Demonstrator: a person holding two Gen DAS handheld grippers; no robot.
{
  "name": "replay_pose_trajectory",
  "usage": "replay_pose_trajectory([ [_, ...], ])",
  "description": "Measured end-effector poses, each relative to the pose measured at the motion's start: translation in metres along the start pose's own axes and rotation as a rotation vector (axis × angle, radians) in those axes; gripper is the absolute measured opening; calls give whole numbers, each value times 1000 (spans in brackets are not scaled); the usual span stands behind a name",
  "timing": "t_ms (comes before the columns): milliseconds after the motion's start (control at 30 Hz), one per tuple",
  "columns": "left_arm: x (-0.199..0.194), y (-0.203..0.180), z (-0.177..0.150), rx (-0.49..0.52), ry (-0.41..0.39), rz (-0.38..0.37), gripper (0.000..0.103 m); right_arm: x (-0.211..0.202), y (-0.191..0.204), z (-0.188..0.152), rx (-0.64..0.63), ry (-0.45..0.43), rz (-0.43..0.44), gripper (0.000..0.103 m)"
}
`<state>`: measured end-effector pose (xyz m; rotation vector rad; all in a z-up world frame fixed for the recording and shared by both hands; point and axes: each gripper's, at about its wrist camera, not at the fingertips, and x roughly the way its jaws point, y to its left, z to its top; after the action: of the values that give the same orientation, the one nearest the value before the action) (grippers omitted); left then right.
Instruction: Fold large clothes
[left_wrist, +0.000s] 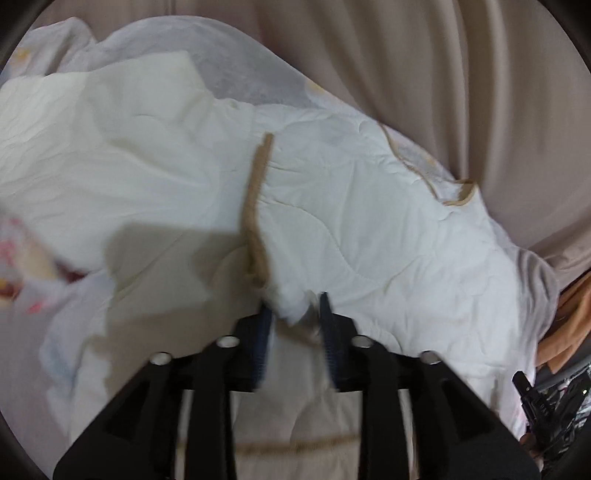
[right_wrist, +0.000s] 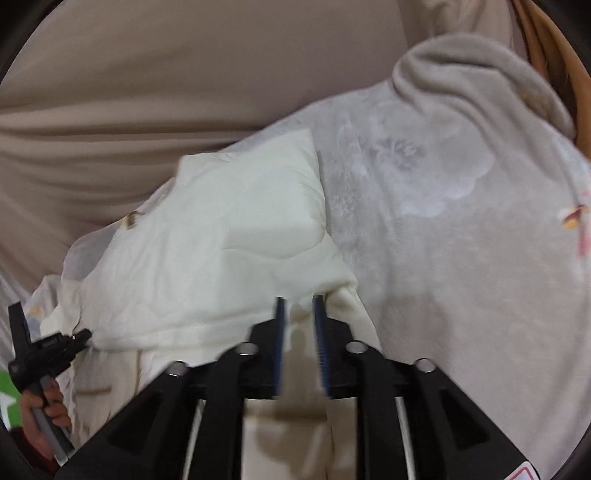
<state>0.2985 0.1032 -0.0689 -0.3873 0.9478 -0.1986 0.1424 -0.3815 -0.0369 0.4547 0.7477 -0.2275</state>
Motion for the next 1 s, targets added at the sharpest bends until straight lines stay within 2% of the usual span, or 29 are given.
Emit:
replay_pose_trajectory([
  [33,-15,9,-7,2,-4,16,62,-17,-3,-8,-14,-1,-6,50],
  [67,-34,20,-18,3,-12,39,68,-36,-8,-21,-26,-1,-15,60],
  [133,-62,44,-40,-12,-4,79,78,-67,-22,-51,-36,40,-22,67],
  [233,-88,95,-84,-100,82,134,78,-95,-43,-101,25,154,-50,69],
  [300,-99,121,-110,-176,132,142,78,-103,-56,-129,88,214,-37,69],
  [333,-105,130,-124,-203,134,118,76,-103,-56,-139,101,230,-35,70],
  [400,-115,128,-137,-178,114,116,75,-104,-52,-154,97,236,-37,70],
  [433,-116,122,-140,-161,128,108,69,-104,-49,-157,92,235,-35,70],
  [467,-116,116,-142,-149,135,94,63,-100,-47,-157,92,231,-35,69],
  [500,-114,110,-141,-133,147,93,50,-96,-45,-156,98,226,-29,65],
  [533,-114,103,-142,-106,159,92,33,-95,-46,-155,108,227,-18,44],
  [567,-115,97,-144,-84,163,88,25,-93,-46,-152,124,234,4,22],
  [600,-122,92,-143,-61,157,95,18,-96,-47,-149,138,231,19,19],
  [633,-129,90,-146,-46,145,93,15,-103,-47,-147,147,212,40,13],
  [733,-153,77,-148,-13,124,68,12,-134,-43,-145,126,170,78,10],
  [800,-170,74,-155,11,139,58,12,-158,-41,-151,98,177,84,10],
  [900,-201,77,-187,42,194,73,12,-193,-48,-176,65,243,63,10],
  [1000,-224,90,-239,27,294,100,12,-223,-67,-216,54,341,9,10],
])
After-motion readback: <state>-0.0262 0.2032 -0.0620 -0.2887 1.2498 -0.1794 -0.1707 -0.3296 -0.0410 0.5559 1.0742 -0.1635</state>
